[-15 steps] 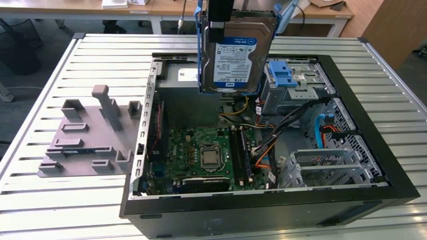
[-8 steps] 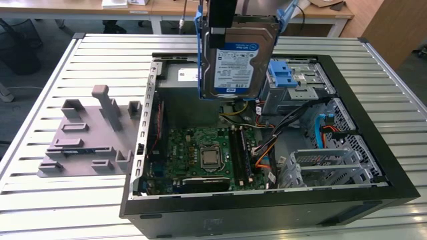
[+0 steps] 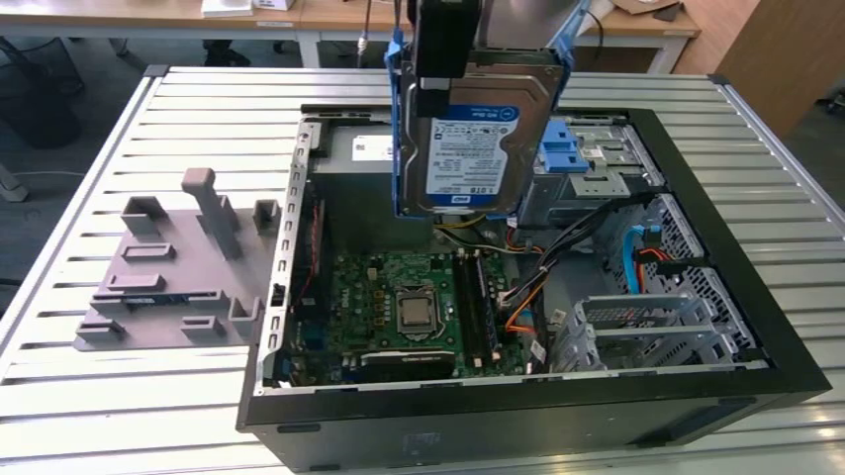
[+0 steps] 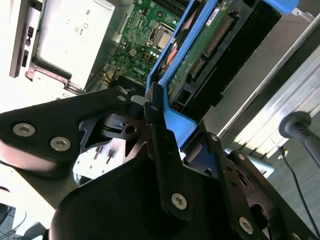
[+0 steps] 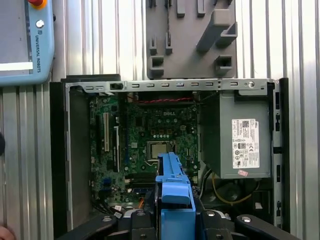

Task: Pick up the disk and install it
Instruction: 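Insert the disk into the insertion slot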

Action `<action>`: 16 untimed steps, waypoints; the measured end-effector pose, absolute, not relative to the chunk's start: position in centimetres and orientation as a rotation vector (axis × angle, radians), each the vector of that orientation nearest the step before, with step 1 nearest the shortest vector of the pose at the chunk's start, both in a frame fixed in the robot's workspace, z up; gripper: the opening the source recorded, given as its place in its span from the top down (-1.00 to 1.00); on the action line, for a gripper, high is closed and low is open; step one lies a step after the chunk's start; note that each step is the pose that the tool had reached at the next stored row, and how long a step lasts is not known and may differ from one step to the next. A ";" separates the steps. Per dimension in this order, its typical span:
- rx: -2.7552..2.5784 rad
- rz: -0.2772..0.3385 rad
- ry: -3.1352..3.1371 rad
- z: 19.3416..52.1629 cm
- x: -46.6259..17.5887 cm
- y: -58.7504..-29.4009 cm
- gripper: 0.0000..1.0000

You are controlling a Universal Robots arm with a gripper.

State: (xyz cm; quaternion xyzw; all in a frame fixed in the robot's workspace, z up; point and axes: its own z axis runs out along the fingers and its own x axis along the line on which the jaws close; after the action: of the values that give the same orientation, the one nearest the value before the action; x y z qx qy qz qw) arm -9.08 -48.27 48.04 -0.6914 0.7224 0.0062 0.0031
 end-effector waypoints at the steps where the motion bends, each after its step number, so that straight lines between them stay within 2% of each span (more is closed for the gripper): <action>1: -2.168 0.019 2.265 48.0 -9.1 -48.4 0.27; 16: -2.169 0.022 2.266 48.0 -5.8 -48.8 0.27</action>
State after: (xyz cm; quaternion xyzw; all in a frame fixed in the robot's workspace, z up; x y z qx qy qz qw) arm -5.80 -48.82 48.01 -0.6914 0.7224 0.0069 0.0025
